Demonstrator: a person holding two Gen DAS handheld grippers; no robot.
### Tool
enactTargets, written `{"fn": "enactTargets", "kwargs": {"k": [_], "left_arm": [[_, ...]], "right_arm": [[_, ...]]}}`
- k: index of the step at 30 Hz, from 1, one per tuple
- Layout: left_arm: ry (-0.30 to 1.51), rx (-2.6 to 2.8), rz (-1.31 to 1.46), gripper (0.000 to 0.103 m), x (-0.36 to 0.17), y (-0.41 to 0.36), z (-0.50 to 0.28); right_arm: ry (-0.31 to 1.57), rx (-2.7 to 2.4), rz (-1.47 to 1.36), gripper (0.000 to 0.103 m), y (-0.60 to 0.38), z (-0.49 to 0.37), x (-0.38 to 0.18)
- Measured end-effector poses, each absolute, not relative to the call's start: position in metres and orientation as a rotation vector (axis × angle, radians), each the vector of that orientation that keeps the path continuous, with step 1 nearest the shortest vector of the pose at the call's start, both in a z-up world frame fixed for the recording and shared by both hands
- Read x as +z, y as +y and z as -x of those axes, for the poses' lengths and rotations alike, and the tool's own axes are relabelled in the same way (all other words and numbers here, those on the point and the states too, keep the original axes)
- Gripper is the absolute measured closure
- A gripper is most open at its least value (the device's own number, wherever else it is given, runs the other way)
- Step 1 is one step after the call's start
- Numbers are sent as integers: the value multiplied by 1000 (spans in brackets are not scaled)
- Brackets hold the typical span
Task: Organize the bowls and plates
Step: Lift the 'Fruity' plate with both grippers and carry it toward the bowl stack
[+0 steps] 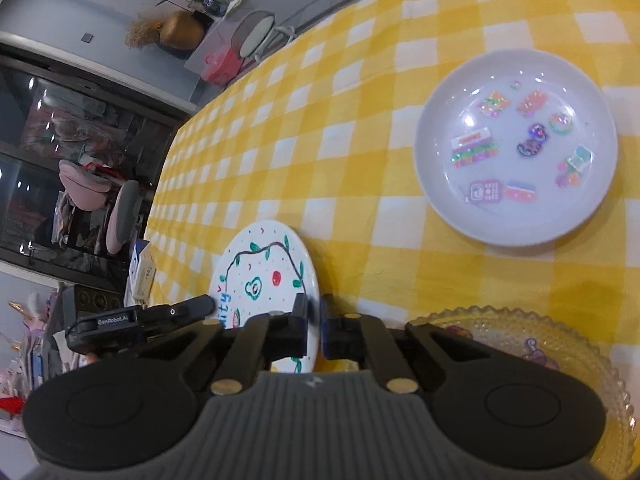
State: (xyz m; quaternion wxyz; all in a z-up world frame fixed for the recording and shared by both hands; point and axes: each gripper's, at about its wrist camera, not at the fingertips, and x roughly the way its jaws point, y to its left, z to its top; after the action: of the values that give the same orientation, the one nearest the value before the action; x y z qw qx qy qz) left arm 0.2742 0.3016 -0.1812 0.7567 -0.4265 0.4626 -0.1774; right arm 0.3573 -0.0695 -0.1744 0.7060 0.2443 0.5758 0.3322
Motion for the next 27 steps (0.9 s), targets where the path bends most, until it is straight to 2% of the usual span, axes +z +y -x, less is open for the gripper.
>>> {"fn": "enactTargets", "kwargs": {"k": [4,14,27], "left_arm": [[1015,-371,896,98,-175,296,-274],[980,-424,866,98,-134,278,-292],[1092,-660,629,98,-85,177,-304]], "right_arm": [[1319,679,-621,99,-76,-357,-179],[1227,666,-656,99,-102,-352,-138],[1141,531,-778,99,-202,-277,-90]]}}
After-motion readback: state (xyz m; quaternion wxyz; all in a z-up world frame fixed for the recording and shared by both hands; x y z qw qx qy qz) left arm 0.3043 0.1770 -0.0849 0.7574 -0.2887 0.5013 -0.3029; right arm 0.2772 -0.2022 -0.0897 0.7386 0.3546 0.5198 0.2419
